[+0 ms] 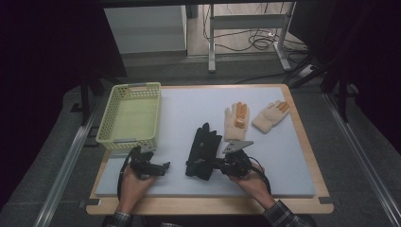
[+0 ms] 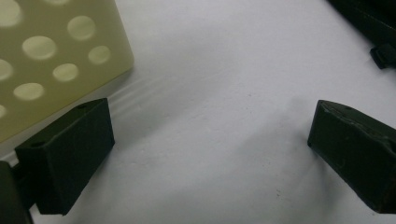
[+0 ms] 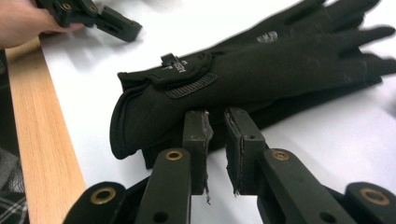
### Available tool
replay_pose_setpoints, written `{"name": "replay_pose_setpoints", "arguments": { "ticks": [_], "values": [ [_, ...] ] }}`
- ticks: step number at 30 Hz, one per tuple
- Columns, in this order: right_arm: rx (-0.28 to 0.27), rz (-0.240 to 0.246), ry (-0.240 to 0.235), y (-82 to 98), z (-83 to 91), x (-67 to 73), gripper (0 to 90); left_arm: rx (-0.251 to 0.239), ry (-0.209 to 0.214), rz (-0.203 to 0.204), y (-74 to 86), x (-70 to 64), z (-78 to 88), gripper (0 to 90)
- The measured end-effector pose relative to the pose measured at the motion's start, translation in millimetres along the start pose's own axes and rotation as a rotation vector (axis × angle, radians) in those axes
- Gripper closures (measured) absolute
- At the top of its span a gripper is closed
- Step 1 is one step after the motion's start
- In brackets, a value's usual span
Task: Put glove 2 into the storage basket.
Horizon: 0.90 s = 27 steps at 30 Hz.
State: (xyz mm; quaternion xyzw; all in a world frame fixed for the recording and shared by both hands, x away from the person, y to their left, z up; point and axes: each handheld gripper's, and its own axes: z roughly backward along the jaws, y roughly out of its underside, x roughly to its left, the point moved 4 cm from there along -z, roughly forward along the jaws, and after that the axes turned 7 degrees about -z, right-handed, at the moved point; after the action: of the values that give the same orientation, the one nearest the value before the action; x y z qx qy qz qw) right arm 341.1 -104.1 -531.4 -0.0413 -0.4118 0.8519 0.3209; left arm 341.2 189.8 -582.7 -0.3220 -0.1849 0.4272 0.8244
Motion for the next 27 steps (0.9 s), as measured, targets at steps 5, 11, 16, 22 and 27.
{"name": "replay_pose_setpoints", "arguments": {
  "ticks": [5,11,16,22,27],
  "values": [
    [0.038,0.030,0.016,1.9,-10.9,3.3,76.0,-0.001,0.000,0.000,0.0,0.0,-0.1,0.4],
    [0.042,0.022,0.055,12.2,-1.7,-9.3,73.0,-0.005,0.000,0.005,-0.2,-0.3,-0.4,0.4],
    [0.057,0.004,0.041,21.3,-8.3,-11.8,75.5,-0.005,0.000,0.005,-0.2,-0.4,-0.4,0.4],
    [0.039,0.023,0.021,17.7,-23.9,-2.7,76.2,-0.003,0.007,0.000,-0.1,0.3,0.3,0.5],
    [0.024,0.039,0.007,12.0,-34.6,3.1,76.2,-0.001,0.025,-0.036,3.0,4.5,4.1,1.6]
  ]
}}
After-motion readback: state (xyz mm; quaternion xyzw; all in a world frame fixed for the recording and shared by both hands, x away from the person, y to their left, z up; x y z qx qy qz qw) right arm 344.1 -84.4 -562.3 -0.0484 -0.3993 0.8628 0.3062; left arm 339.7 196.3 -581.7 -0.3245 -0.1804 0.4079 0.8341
